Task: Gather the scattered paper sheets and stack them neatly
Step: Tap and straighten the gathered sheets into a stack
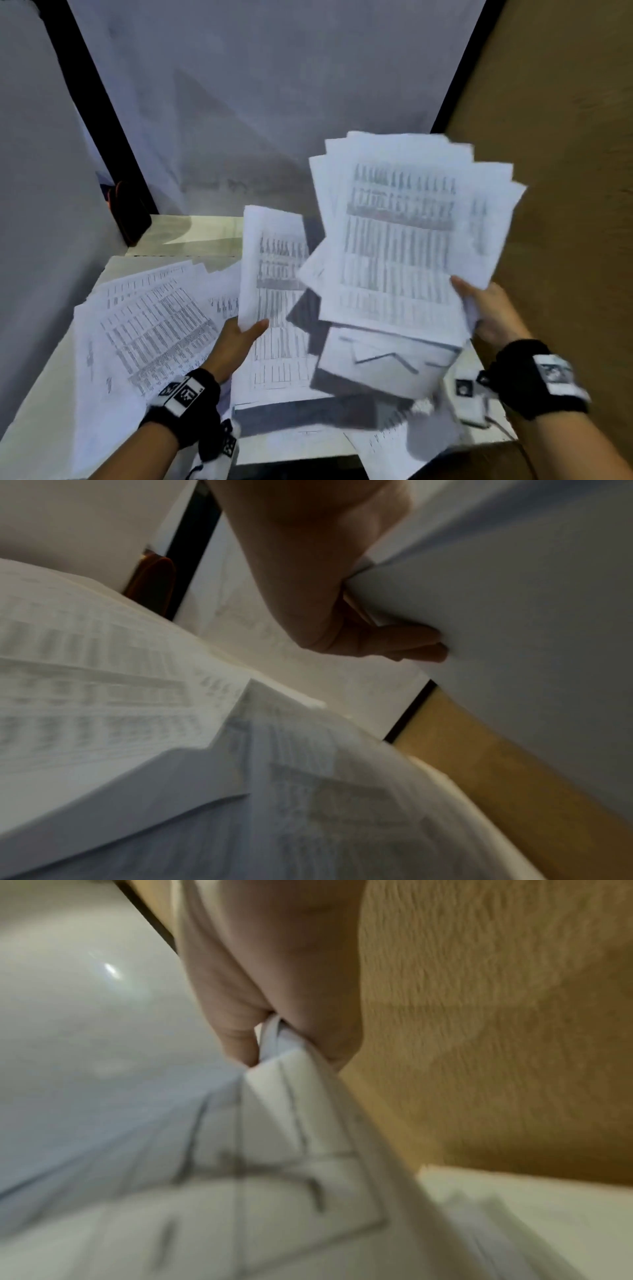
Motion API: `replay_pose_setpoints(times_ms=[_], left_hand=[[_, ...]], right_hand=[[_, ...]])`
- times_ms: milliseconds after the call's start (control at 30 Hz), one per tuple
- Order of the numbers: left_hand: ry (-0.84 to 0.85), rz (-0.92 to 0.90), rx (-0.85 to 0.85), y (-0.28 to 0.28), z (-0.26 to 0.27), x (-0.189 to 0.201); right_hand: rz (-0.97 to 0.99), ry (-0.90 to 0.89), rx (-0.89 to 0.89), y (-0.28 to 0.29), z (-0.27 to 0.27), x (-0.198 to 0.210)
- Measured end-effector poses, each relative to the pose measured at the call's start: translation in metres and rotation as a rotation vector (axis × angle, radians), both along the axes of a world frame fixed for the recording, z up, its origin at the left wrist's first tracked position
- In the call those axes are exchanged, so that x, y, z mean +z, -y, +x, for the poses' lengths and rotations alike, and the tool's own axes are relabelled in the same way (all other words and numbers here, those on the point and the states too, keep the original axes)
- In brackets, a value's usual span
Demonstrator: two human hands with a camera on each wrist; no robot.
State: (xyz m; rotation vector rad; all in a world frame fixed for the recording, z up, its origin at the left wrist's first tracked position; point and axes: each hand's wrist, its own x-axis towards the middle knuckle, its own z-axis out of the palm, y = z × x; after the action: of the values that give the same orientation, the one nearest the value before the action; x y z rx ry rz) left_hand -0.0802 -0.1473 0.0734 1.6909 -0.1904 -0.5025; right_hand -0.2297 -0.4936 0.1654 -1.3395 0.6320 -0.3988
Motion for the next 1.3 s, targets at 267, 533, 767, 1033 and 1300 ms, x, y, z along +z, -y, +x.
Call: replay_pose_setpoints(times_ms=[267, 533, 767, 1033, 1300], left_hand=[[-0.092, -0.056, -0.076, 0.014, 0.008, 0.031], [-0.164, -0.383, 0.007, 0.005, 0.046, 0.083], [0.037, -0.202, 0.011, 0.019, 0.032, 0.067], [0.065, -0.289, 0.017, 0.029, 0.027, 0.058], [0.095, -0.287, 0.029, 0.035, 0.042, 0.067]], right_hand=[[0.218, -0.095, 0.235, -0.069, 0.046, -0.048], [-0.154, 0.056, 0.058, -0.087, 0.081, -0.021], [-0.187, 0.018, 0.211, -0.096, 0.094, -0.044], [-0.007, 0.142, 0.171, -0.088, 0.09, -0.046], [-0.039, 0.182, 0.256, -0.09, 0.104, -0.026]])
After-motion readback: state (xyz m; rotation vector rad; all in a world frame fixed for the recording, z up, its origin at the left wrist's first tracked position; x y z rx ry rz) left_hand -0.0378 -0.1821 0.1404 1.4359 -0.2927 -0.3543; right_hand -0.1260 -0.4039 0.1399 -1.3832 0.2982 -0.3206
